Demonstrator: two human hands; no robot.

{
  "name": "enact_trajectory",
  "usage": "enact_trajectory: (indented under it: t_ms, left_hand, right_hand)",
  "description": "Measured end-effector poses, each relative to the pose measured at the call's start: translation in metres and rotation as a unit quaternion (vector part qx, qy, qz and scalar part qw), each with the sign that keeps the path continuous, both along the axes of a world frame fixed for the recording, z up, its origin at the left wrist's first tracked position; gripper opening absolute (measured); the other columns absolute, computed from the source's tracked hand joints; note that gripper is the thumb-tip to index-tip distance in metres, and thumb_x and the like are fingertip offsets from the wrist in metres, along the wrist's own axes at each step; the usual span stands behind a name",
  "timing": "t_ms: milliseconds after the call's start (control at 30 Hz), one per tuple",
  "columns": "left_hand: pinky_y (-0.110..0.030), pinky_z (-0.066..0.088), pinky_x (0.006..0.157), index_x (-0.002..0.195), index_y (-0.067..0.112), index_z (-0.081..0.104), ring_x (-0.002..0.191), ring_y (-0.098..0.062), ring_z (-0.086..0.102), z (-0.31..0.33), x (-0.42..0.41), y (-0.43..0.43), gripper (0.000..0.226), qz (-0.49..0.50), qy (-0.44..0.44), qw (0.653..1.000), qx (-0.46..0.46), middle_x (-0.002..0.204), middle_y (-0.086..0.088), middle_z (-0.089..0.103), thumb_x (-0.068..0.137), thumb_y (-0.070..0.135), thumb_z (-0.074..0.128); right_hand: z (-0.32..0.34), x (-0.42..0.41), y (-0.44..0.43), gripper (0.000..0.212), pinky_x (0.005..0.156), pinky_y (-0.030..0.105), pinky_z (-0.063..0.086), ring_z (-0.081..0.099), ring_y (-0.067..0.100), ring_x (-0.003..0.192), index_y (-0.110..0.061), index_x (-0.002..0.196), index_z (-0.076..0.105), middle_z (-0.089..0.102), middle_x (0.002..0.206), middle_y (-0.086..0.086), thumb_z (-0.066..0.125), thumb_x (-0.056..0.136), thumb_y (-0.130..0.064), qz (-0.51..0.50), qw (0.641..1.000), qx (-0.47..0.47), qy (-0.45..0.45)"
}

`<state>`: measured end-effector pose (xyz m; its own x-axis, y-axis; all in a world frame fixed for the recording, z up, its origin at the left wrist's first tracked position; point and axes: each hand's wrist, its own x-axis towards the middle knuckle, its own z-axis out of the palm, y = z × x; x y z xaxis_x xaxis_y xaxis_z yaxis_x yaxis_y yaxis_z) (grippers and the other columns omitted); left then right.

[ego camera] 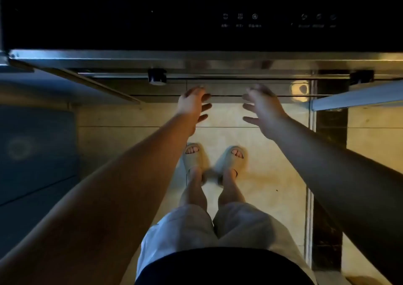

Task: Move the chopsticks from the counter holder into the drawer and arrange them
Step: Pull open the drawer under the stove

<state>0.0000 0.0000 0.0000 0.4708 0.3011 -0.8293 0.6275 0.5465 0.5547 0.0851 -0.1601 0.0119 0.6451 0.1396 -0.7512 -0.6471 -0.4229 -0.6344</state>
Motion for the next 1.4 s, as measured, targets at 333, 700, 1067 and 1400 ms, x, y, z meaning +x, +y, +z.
enact_trajectory:
  t_ms: [333, 700, 1067, 1400]
  left_hand:
    - [-0.036, 0.052, 0.085, 0.131, 0.017, 0.050, 0.110, -0.021, 0.065, -0.008, 0.026, 0.009, 0.034, 0.216, -0.082, 0.954, -0.192, 0.125, -0.004, 0.063, 0.104, 0.025, 0.032]
    - [-0.034, 0.053, 0.076, 0.112, 0.013, 0.056, 0.078, -0.016, 0.062, -0.005, 0.042, 0.012, 0.015, 0.191, 0.002, 0.969, -0.155, 0.085, -0.005, 0.059, 0.098, 0.016, 0.051]
    - [-0.027, 0.055, 0.059, 0.095, 0.013, 0.061, 0.054, -0.012, 0.053, 0.000, 0.028, 0.004, 0.005, 0.159, 0.058, 0.979, -0.111, 0.056, -0.001, 0.054, 0.091, 0.014, 0.059]
    - [-0.029, 0.051, 0.068, 0.113, 0.011, 0.061, 0.074, -0.015, 0.052, 0.012, -0.041, -0.039, 0.020, 0.180, 0.102, 0.972, -0.108, 0.097, -0.008, 0.057, 0.095, 0.015, 0.053]
  right_hand:
    - [-0.012, 0.043, 0.002, 0.040, 0.075, 0.041, 0.056, 0.068, 0.023, 0.102, -0.014, 0.133, 0.043, 0.067, 0.117, 0.009, 0.040, 0.092, -0.011, -0.188, 0.949, 0.210, 0.139]
    - [-0.013, 0.055, 0.000, 0.029, 0.087, 0.049, 0.049, 0.057, 0.033, 0.113, 0.002, 0.100, 0.051, 0.057, 0.103, 0.022, 0.029, 0.086, 0.013, -0.343, 0.875, 0.282, 0.194]
    - [-0.019, 0.037, -0.013, 0.036, 0.081, 0.046, 0.055, 0.065, 0.030, 0.103, 0.001, 0.103, 0.054, 0.063, 0.107, 0.021, 0.035, 0.078, 0.018, -0.315, 0.898, 0.259, 0.169]
    - [-0.016, -0.035, -0.052, 0.071, 0.071, 0.044, 0.053, 0.063, 0.028, 0.098, -0.001, 0.138, 0.035, 0.061, 0.105, 0.014, 0.024, 0.072, 0.020, -0.323, 0.901, 0.216, 0.193]
